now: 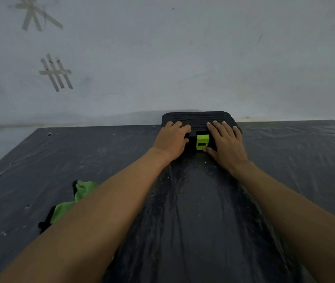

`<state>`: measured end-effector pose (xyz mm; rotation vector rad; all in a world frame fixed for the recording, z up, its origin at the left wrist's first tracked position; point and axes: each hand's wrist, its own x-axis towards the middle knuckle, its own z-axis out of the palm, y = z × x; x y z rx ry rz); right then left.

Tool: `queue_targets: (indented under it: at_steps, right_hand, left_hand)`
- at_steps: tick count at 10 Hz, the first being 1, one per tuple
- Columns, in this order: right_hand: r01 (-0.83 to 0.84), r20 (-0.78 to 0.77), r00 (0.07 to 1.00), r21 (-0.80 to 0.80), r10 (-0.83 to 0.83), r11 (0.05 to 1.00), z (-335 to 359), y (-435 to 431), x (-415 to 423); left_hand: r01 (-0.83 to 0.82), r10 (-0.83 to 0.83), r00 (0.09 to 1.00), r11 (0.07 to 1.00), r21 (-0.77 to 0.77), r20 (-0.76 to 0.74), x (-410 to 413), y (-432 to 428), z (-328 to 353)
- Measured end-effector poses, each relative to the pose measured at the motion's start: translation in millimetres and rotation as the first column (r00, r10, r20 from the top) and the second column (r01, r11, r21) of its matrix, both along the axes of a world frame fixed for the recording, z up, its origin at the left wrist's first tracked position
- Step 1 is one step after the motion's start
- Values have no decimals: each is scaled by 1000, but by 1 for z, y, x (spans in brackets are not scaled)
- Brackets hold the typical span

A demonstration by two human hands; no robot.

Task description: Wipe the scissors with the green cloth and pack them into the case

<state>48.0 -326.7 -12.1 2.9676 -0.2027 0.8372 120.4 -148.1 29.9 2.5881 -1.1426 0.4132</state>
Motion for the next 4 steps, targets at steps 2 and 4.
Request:
queue_targets:
  at_steps: [2, 4]
  right_hand:
    - [17, -147, 989, 25, -14, 1000, 13, 1, -1]
    - [44, -251, 967, 17, -38, 999, 32, 12, -18]
  left_hand:
    - [-29, 30, 999, 999, 41, -15, -2, -2, 1]
    - [35, -16, 988, 991, 125, -150, -9, 17, 15]
